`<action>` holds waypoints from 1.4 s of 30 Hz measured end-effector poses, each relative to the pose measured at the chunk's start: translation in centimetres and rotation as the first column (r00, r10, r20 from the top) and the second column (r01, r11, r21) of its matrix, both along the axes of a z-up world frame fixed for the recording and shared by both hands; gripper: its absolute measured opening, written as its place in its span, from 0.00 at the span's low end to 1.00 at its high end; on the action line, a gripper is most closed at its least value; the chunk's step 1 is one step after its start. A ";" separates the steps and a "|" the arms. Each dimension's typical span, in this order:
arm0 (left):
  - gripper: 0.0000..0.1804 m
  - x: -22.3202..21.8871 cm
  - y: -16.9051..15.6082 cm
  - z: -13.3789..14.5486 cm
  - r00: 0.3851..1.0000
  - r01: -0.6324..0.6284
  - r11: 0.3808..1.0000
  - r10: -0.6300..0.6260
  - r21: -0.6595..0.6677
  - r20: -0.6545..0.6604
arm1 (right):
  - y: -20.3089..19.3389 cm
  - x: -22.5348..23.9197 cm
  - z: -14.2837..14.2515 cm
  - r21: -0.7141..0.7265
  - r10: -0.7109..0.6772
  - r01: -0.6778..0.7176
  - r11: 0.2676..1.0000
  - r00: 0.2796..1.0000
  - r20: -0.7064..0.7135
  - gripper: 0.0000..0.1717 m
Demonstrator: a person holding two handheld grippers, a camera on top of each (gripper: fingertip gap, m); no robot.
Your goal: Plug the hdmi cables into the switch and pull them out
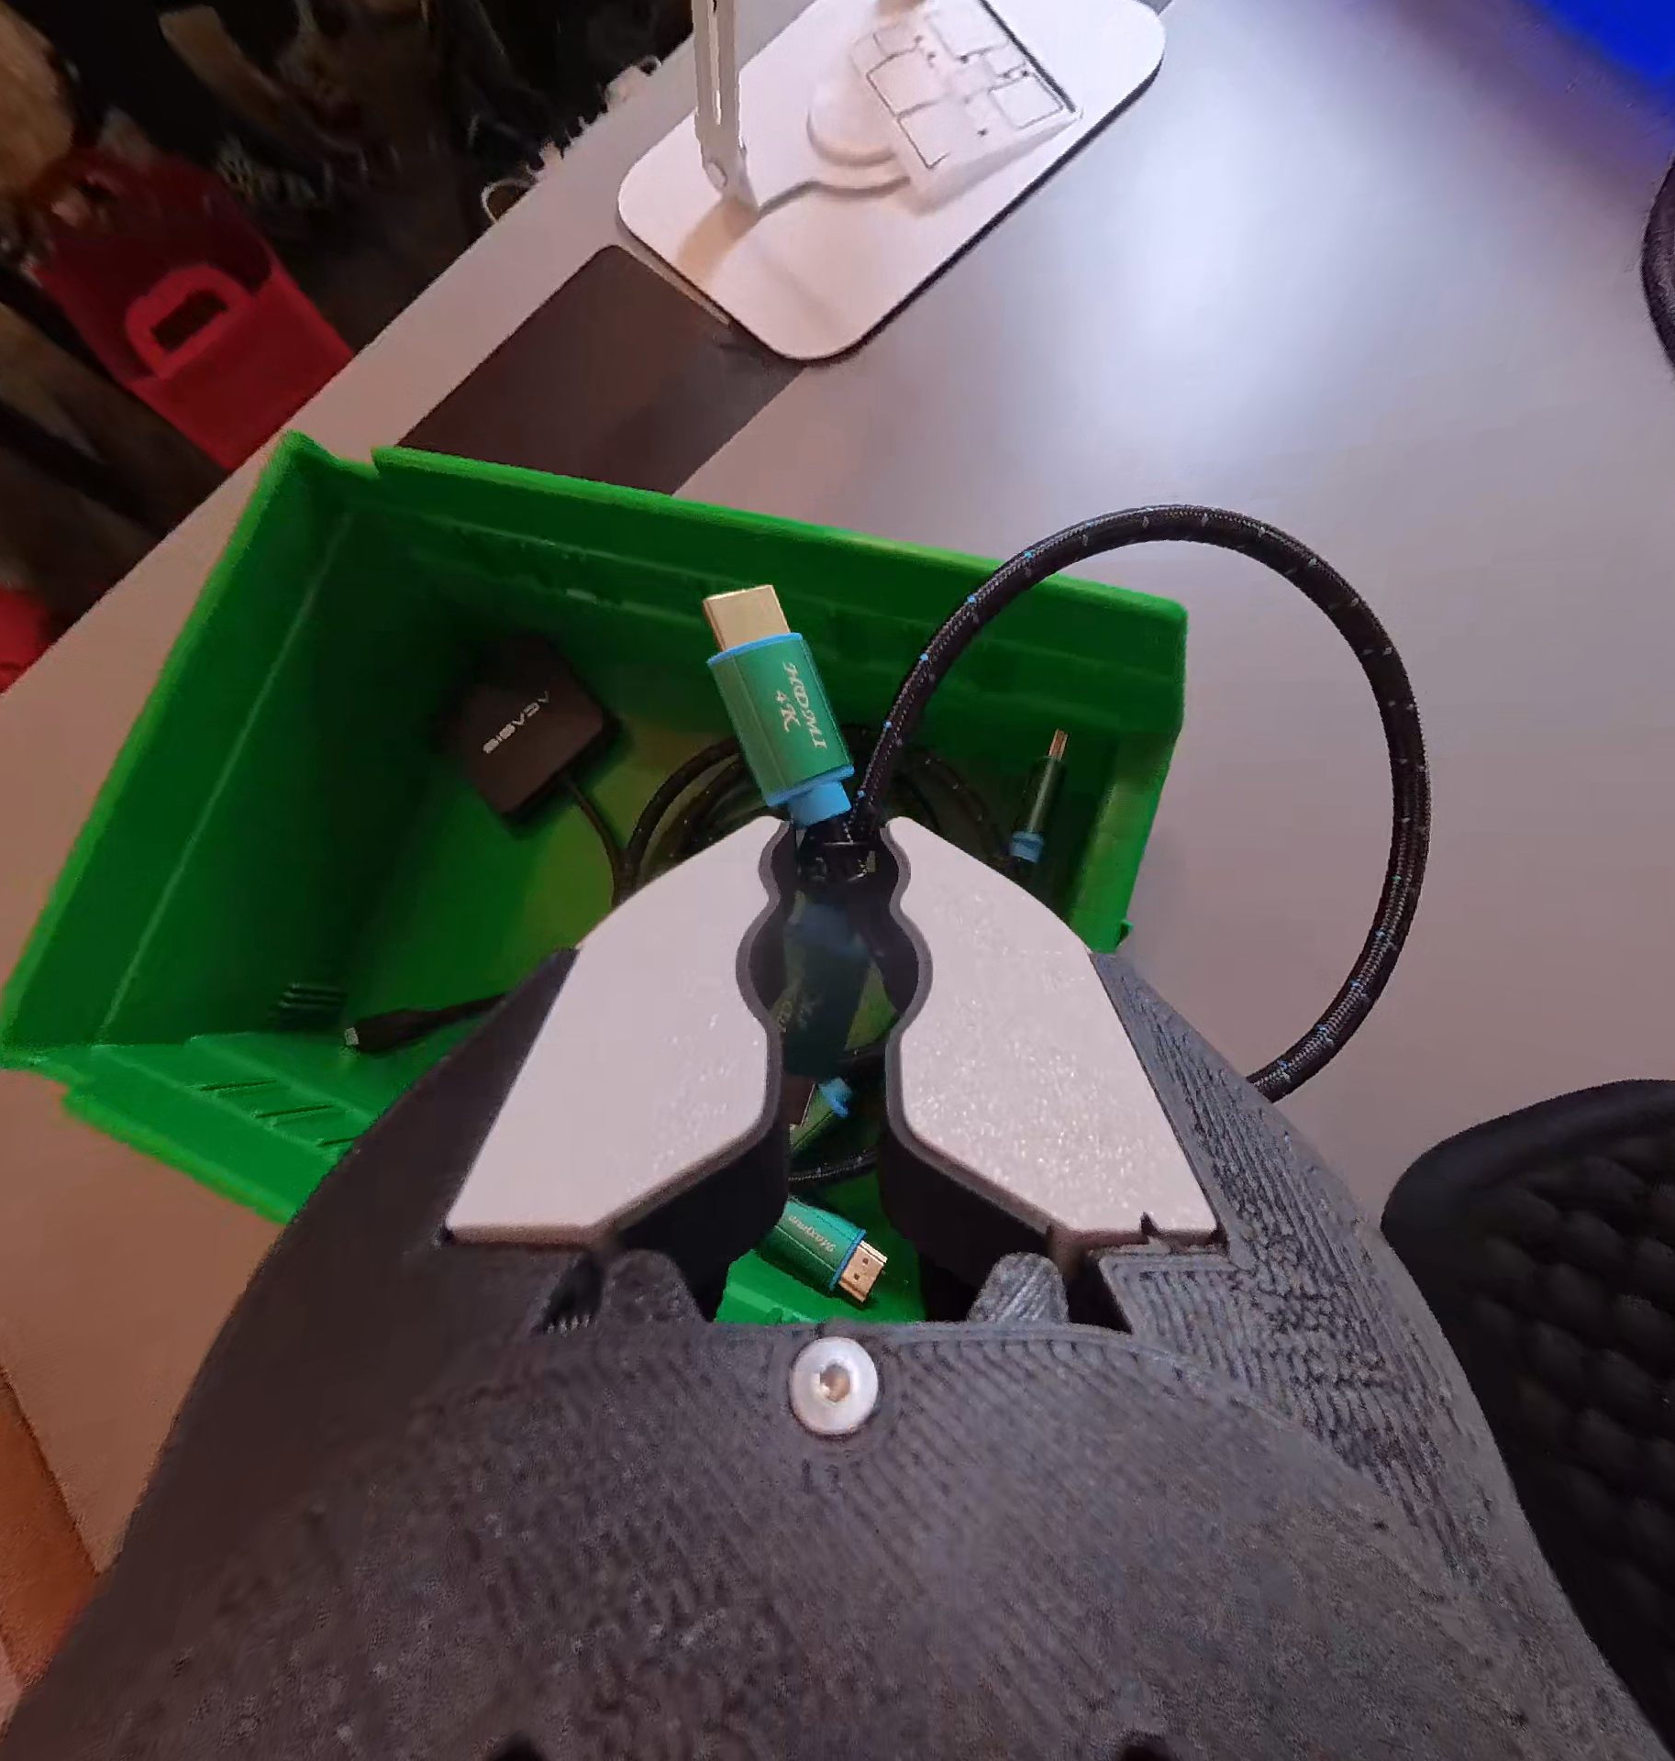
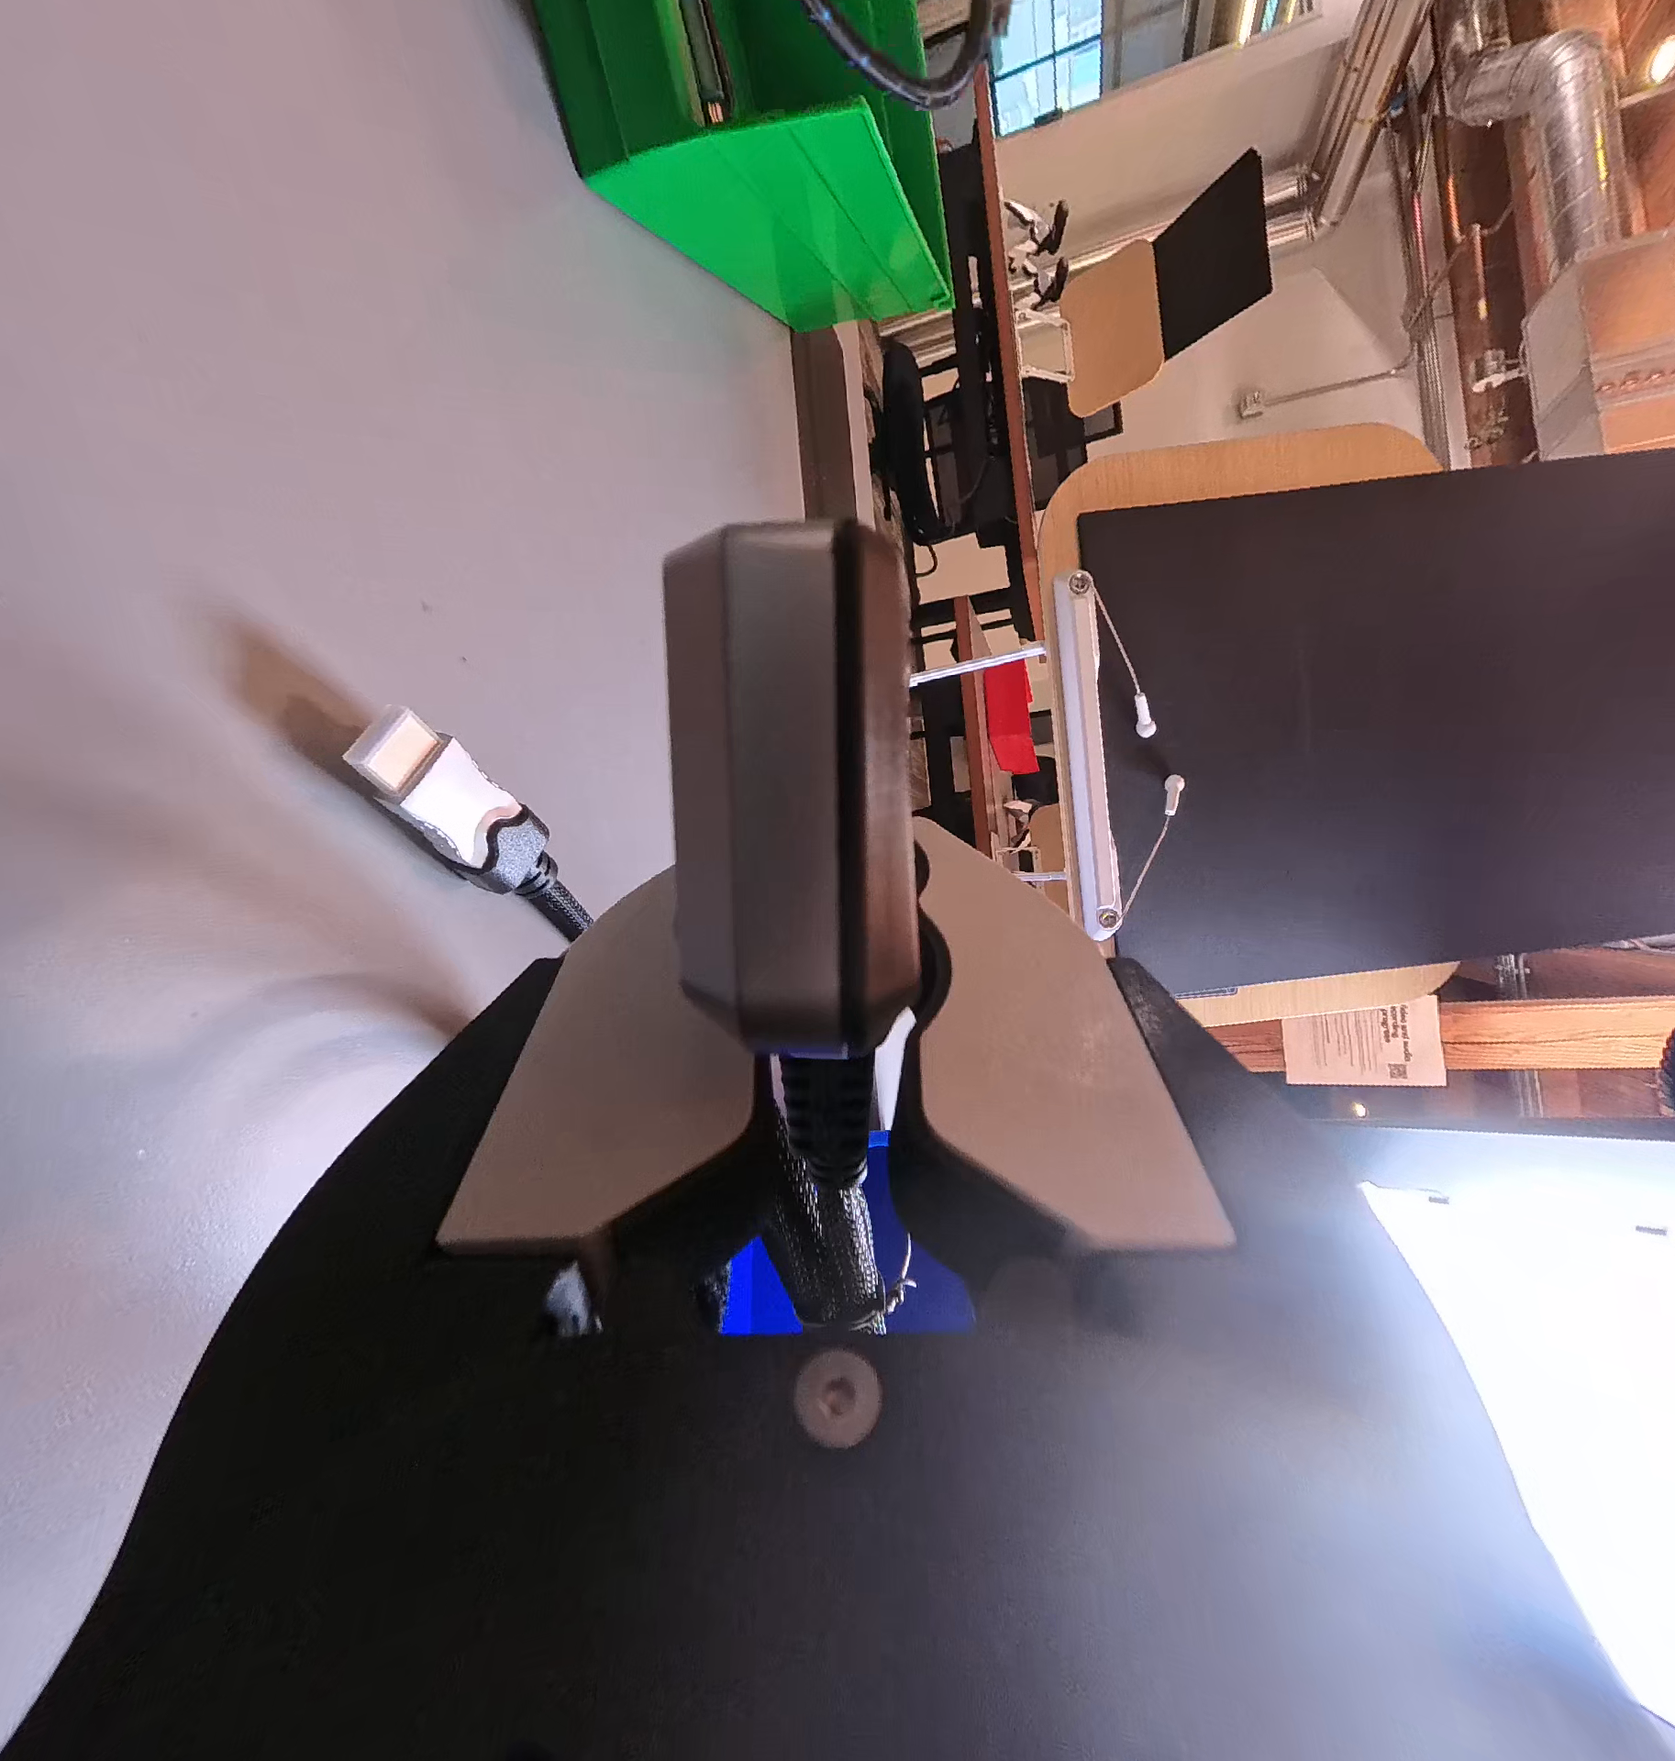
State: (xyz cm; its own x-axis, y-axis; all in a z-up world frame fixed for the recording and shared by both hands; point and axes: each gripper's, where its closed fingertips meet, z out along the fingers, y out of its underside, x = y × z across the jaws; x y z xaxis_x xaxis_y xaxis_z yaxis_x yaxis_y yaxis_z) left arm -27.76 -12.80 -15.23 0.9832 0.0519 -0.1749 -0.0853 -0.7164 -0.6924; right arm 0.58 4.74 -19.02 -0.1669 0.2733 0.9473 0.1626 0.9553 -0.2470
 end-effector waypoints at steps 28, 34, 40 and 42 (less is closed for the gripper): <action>0.21 24.3 8.6 -5.3 0.787 0.601 0.793 -0.565 0.099 -0.247 | -2.9 -0.9 -1.8 -0.004 0.064 -0.064 0.998 0.997 0.045 0.14; 0.24 28.5 10.1 -2.5 0.547 0.734 0.672 -0.500 0.098 -0.672 | -5.5 -1.0 -0.4 -0.145 0.147 -0.141 0.979 0.989 0.028 0.13; 0.12 29.8 8.9 -0.2 0.484 0.788 0.604 -0.486 0.120 -0.728 | -6.8 -0.4 2.5 -0.277 0.193 -0.208 0.938 0.978 -0.081 0.19; 0.12 28.2 8.0 2.3 0.519 0.756 0.634 -0.428 0.163 -0.740 | -6.0 0.1 4.9 -0.347 0.166 -0.214 0.913 0.973 -0.161 0.26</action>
